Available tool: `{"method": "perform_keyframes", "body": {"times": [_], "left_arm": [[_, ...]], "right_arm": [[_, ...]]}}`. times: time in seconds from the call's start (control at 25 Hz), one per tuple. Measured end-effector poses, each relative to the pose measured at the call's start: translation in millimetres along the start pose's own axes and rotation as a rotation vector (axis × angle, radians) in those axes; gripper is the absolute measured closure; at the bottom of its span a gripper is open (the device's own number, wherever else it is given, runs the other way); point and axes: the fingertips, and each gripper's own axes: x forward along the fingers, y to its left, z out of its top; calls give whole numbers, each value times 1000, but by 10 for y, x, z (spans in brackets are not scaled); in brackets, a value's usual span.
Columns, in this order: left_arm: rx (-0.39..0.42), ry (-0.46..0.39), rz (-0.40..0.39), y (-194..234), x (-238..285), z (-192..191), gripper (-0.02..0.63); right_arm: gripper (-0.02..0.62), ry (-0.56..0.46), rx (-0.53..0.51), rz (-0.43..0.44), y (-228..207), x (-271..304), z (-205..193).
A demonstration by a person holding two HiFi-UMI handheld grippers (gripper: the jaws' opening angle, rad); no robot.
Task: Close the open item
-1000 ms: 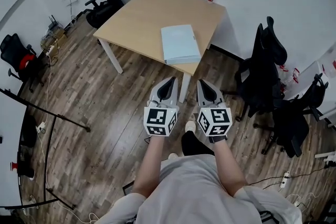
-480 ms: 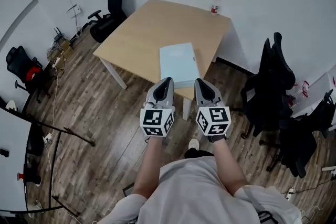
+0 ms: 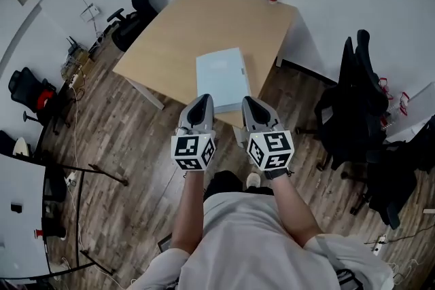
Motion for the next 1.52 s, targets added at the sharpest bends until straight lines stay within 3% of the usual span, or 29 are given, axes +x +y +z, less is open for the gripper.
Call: {"method": "perform_keyframes", "body": {"times": [0.16,0.52,0.76,1.52], "left_arm": [[-12,44,4,17,132,-184,597],[-23,50,-22,44,341,-328,597],[-53,63,-23,170,508,-477,597],[-107,229,-152,778,1674,-1219,597]], "right_arm": [[583,27,30,-7,-174,0,-140],[583,35,25,-31,-451,242,-138],[583,87,24,-30,-492,415,-369],[583,224,76,-127,-963,1516,-901]]}}
